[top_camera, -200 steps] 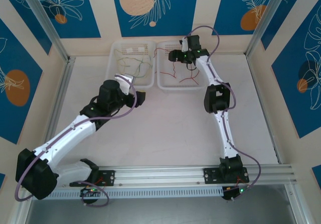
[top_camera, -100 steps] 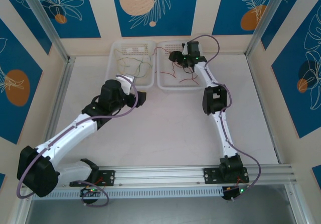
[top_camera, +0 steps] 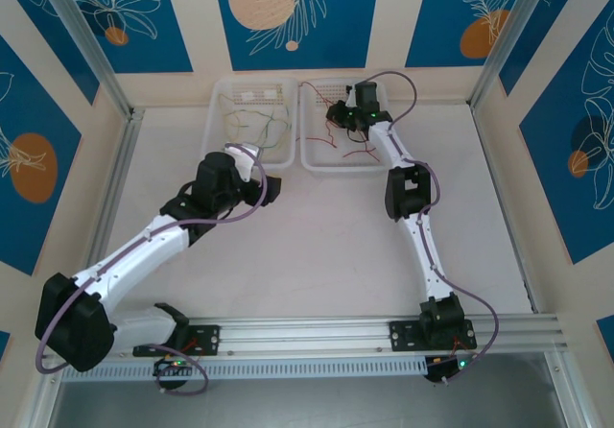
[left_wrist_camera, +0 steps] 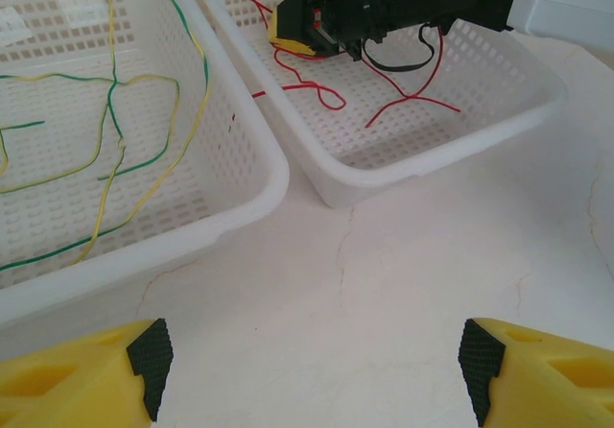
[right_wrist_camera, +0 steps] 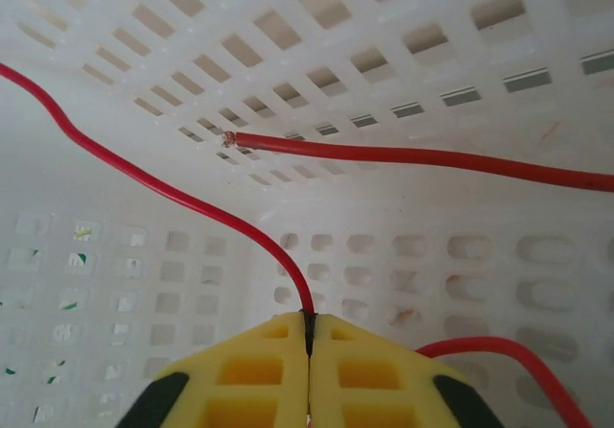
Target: Untangle the cables
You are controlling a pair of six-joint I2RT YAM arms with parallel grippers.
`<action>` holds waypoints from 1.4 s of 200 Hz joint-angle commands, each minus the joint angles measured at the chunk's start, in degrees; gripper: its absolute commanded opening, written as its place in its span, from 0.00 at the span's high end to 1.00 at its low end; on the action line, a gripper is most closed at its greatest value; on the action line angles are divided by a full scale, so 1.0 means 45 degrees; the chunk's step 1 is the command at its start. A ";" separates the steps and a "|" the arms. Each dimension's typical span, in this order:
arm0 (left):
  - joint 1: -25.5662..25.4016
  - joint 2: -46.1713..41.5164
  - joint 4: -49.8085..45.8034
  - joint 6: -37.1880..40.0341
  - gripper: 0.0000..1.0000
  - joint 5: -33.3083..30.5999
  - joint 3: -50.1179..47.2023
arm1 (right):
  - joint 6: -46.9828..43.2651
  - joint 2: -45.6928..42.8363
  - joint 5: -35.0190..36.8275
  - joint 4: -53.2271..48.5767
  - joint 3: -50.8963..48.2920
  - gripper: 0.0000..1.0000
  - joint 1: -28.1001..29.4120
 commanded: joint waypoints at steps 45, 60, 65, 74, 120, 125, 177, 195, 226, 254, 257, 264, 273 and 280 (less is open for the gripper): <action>-0.0131 0.0031 0.0173 0.0206 0.20 -0.0485 0.0010 | -0.0547 -0.3458 0.0688 -0.0255 -0.3374 1.00 -0.0229; -0.0129 -0.0021 0.0184 0.0215 0.20 -0.0611 -0.0031 | -0.0606 -0.4608 0.0868 0.0462 -0.4984 1.00 -0.0247; -0.0134 -0.0009 0.0158 0.0216 0.20 -0.0641 -0.0030 | -0.0670 -0.4956 0.0943 0.0576 -0.5423 1.00 -0.0262; -0.0130 -0.0037 0.0153 0.0230 0.20 -0.0654 -0.0030 | -0.0789 -0.5496 0.1139 0.0625 -0.6091 1.00 -0.0278; -0.0129 -0.0358 0.0183 0.0277 0.20 -0.0840 -0.0206 | -0.0950 -0.8200 0.1454 0.1708 -0.9545 1.00 -0.0500; -0.0128 -0.0377 0.0137 0.0280 0.20 -0.0850 -0.0191 | -0.1084 -0.8450 0.1561 0.1565 -0.9712 1.00 -0.0506; -0.0123 -0.0480 0.0305 0.0189 0.20 -0.0969 -0.0383 | -0.1656 -1.0340 0.2661 -0.0106 -1.1091 1.00 -0.0307; -0.0124 -0.0427 0.0382 0.0137 0.20 -0.0905 -0.0403 | -0.2420 -1.0887 0.2272 0.0433 -1.1588 1.00 0.0075; -0.0141 -0.0327 0.0278 0.0166 0.20 -0.0849 -0.0159 | -0.3222 -1.1576 0.2065 -0.0030 -1.0571 1.00 0.0628; -0.0126 -0.0427 0.0367 0.0104 0.20 -0.0864 -0.0278 | -0.3715 -1.2124 0.1753 -0.0171 -0.9336 1.00 0.0993; -0.0123 -0.0454 0.0368 0.0083 0.20 -0.0862 -0.0298 | -0.3783 -1.2143 0.1777 -0.0234 -0.9239 1.00 0.1023; -0.0124 -0.0513 0.0379 0.0062 0.20 -0.0881 -0.0351 | -0.3995 -1.2196 0.1833 -0.0456 -0.8782 1.00 0.1118; -0.0123 -0.0584 0.0368 0.0065 0.20 -0.0930 -0.0435 | -0.4169 -1.2209 0.1920 -0.0746 -0.8301 1.00 0.1209; -0.0126 -0.0628 0.0370 0.0030 0.20 -0.0958 -0.0493 | -0.4183 -1.2227 0.1960 -0.0938 -0.7981 1.00 0.1239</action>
